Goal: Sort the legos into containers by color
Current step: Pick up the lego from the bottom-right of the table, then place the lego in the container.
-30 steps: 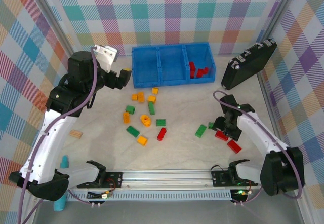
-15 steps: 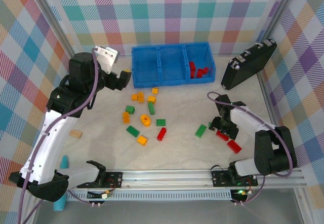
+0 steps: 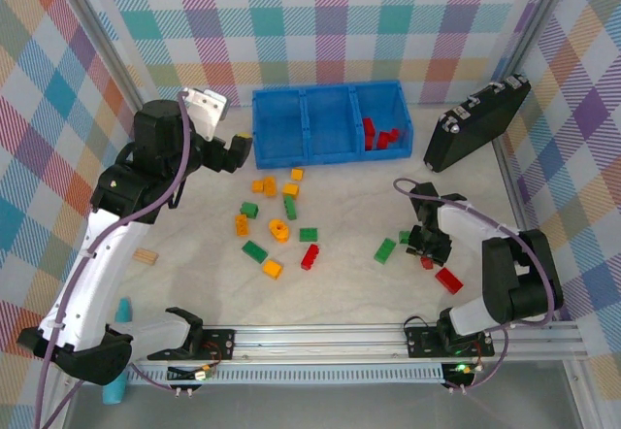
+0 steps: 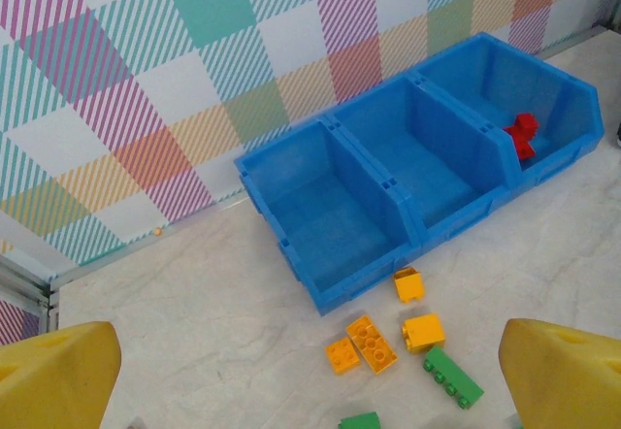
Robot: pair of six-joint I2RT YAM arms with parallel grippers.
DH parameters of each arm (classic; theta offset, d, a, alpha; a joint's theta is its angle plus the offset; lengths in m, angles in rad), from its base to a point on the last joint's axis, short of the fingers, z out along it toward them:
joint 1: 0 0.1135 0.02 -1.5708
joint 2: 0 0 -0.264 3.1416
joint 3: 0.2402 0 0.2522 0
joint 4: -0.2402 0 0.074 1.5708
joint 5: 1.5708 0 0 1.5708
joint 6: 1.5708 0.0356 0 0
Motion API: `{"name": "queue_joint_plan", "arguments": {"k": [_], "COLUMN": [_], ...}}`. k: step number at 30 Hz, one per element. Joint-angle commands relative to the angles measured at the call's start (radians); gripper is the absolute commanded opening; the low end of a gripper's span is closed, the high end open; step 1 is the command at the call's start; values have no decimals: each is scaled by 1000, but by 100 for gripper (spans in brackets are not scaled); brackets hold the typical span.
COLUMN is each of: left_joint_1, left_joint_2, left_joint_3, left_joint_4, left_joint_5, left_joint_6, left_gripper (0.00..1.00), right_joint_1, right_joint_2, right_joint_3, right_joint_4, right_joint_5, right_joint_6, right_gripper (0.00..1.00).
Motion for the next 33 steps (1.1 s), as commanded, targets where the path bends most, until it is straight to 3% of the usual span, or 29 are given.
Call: {"name": "queue_joint_plan", "arguments": {"k": [1, 9, 16, 24, 28, 33], "left_joint_1": [-7, -7, -7, -7, -7, -7], "left_joint_2": [-2, -12, -22, -43, -52, -44], "left_joint_3": [8, -2, -10, -18, -32, -52], "left_joint_4": [25, 31, 36, 38, 52, 71], "left_joint_5": [-12, -21, -28, -46, -44, -28], "left_joint_6": [15, 23, 30, 43, 47, 39], "left_gripper": [100, 100, 100, 100, 100, 100], "right_joint_1": [-8, -8, -9, -25, -35, -35], "right_joint_2": [11, -32, -16, 286, 479, 641], "right_joint_3": [10, 80, 366, 889, 1137, 1254], "right_joint_4": [-7, -64, -132, -22, 66, 245], "right_joint_5": [4, 11, 36, 106, 64, 42], "right_joint_6": [-9, -42, -152, -389, -459, -498], "right_gripper": [40, 25, 22, 22, 22, 23]}}
